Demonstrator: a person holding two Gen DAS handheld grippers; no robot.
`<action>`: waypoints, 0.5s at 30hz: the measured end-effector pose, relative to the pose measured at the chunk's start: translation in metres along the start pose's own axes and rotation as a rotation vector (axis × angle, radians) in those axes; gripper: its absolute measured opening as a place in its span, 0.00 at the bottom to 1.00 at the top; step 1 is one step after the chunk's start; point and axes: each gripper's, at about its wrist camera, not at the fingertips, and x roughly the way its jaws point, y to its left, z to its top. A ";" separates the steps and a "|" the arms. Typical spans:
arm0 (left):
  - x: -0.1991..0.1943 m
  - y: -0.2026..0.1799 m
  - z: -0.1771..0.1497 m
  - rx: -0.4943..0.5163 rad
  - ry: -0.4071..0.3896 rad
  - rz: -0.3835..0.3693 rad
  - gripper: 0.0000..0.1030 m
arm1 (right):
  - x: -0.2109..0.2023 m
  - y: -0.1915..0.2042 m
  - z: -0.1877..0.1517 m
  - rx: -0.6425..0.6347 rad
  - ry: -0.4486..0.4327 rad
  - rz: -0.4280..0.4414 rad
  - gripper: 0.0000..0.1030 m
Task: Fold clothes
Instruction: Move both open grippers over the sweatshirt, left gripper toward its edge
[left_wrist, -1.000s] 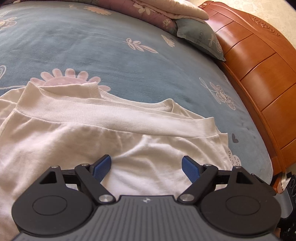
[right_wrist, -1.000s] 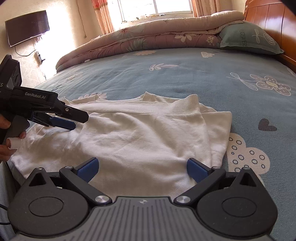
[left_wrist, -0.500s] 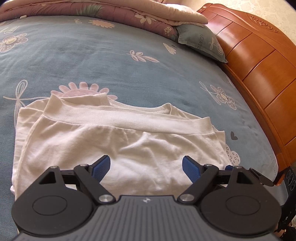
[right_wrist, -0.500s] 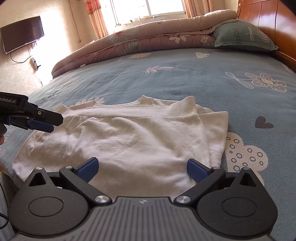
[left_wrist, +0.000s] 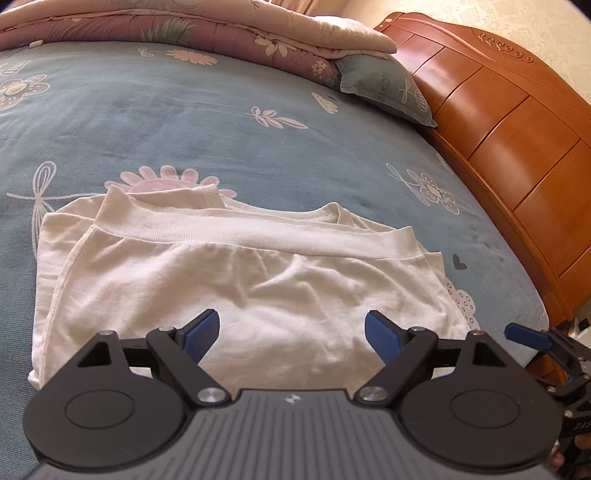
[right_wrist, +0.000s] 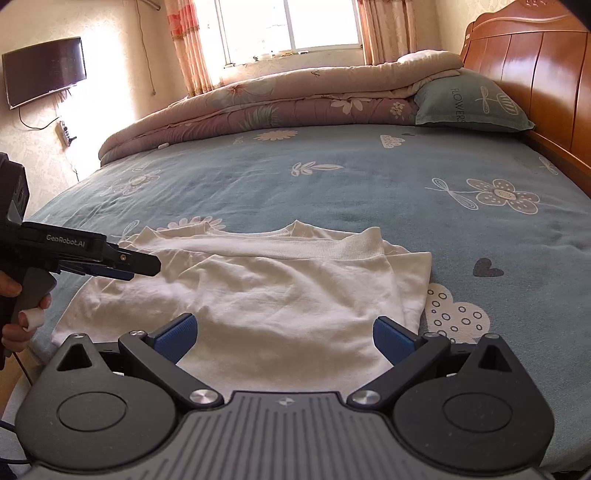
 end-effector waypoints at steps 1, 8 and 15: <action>0.004 0.006 -0.003 -0.010 0.014 0.001 0.83 | -0.006 0.005 0.001 -0.019 -0.003 -0.009 1.00; 0.005 0.024 -0.013 -0.041 -0.010 -0.061 0.85 | -0.022 0.020 0.003 -0.059 -0.002 -0.025 1.00; 0.004 0.034 -0.015 -0.042 -0.024 -0.141 0.94 | 0.011 0.027 0.009 -0.066 0.048 0.015 1.00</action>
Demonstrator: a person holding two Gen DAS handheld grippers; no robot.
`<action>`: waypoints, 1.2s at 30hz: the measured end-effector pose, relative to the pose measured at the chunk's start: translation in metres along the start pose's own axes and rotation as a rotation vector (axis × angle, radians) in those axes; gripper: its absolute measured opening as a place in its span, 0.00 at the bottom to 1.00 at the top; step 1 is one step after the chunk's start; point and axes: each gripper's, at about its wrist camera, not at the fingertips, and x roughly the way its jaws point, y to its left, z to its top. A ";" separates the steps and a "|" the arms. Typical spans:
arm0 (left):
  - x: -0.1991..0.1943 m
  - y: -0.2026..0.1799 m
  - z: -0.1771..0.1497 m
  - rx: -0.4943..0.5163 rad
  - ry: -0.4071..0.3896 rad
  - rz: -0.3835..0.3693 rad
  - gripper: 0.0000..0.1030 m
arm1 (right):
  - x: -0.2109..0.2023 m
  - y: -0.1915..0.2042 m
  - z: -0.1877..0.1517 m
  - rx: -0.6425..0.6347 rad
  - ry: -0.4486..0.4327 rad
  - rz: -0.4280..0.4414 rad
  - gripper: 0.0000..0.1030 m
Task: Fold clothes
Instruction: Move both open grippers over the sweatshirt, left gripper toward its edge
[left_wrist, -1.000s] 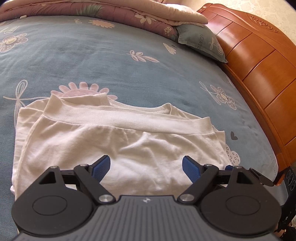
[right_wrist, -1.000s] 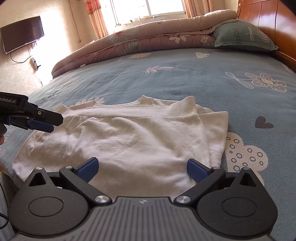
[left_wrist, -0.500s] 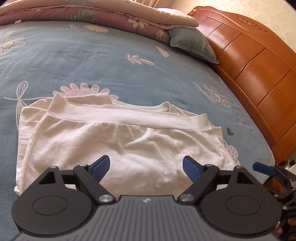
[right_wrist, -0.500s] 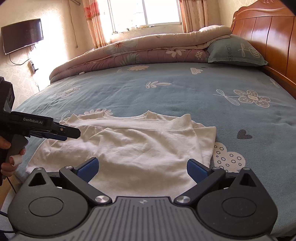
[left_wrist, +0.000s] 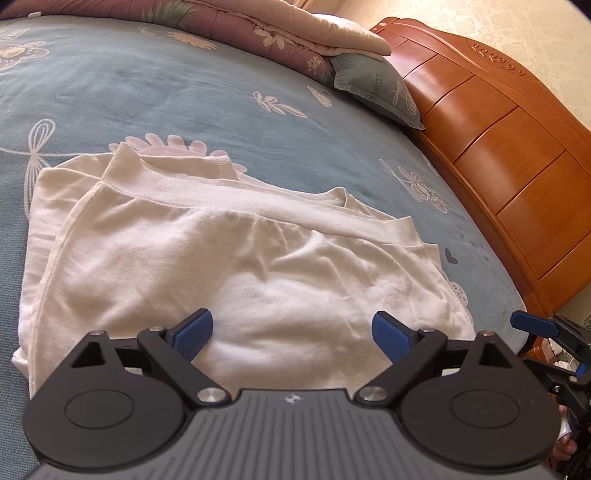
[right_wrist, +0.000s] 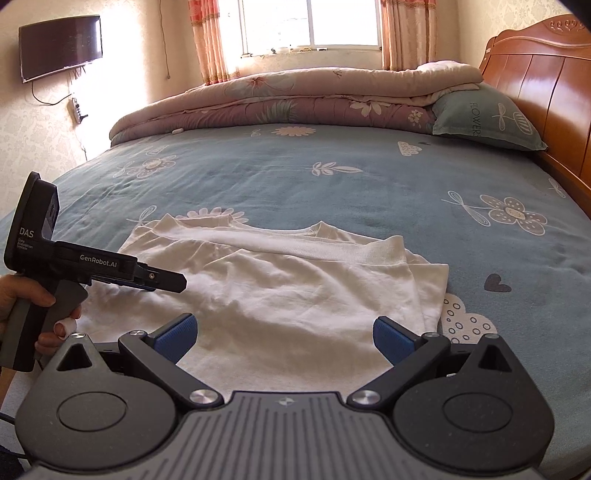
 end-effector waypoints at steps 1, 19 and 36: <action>0.000 0.002 0.000 -0.009 -0.003 -0.012 0.96 | 0.006 0.001 0.002 -0.007 0.011 0.002 1.00; 0.003 0.051 0.047 -0.155 -0.022 -0.042 0.92 | 0.060 -0.023 0.011 0.080 0.070 0.022 1.00; -0.020 0.041 0.050 -0.170 -0.033 -0.080 0.93 | 0.103 -0.034 0.012 0.100 0.128 0.059 1.00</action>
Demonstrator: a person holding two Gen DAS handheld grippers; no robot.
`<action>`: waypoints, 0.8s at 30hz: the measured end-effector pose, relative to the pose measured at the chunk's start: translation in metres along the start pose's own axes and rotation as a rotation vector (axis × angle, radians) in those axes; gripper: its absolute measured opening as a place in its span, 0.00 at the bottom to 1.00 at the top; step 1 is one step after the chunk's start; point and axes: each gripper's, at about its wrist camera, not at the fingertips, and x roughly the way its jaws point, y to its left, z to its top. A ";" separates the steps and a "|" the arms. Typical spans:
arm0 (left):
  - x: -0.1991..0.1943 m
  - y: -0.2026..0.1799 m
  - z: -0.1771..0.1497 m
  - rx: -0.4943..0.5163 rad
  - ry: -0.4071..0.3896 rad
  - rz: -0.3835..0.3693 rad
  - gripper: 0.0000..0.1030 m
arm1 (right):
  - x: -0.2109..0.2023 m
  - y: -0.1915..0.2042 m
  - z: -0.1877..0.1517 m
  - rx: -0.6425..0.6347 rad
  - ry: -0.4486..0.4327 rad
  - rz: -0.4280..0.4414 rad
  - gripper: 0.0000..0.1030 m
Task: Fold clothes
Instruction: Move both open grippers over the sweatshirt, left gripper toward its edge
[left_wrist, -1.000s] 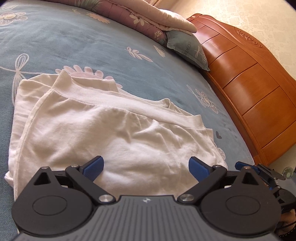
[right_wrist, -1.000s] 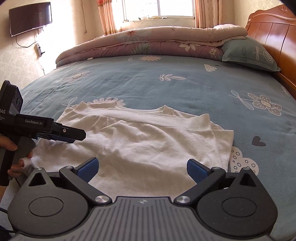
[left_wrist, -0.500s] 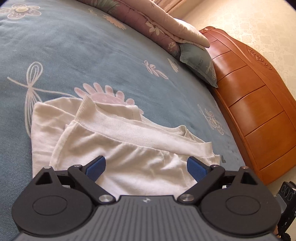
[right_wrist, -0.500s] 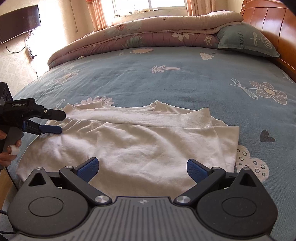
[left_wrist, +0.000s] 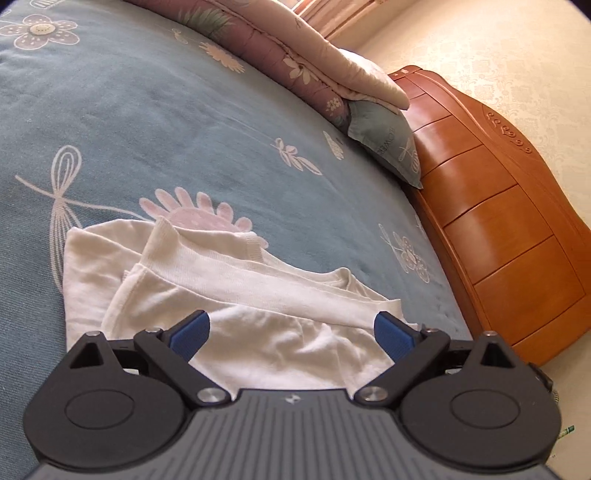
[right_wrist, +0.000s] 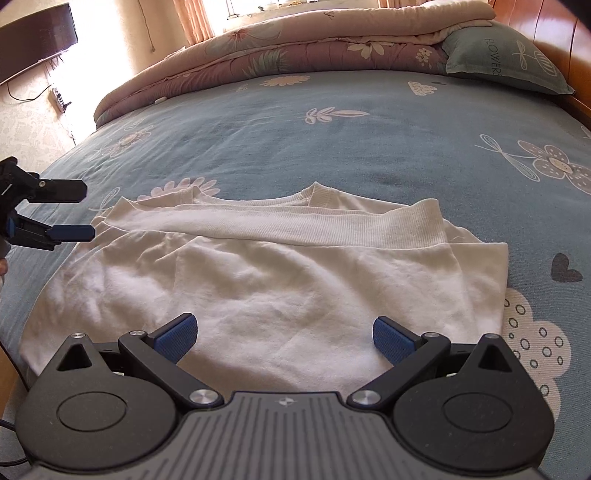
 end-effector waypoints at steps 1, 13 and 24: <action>0.000 -0.002 -0.006 0.005 0.014 -0.005 0.93 | 0.001 0.000 -0.001 0.000 -0.002 0.002 1.00; -0.010 0.000 -0.018 -0.008 0.056 0.037 0.93 | 0.004 0.001 -0.006 -0.021 -0.009 0.000 1.00; -0.013 -0.014 -0.036 0.078 0.106 0.125 0.93 | -0.006 0.006 -0.003 -0.009 0.001 0.013 1.00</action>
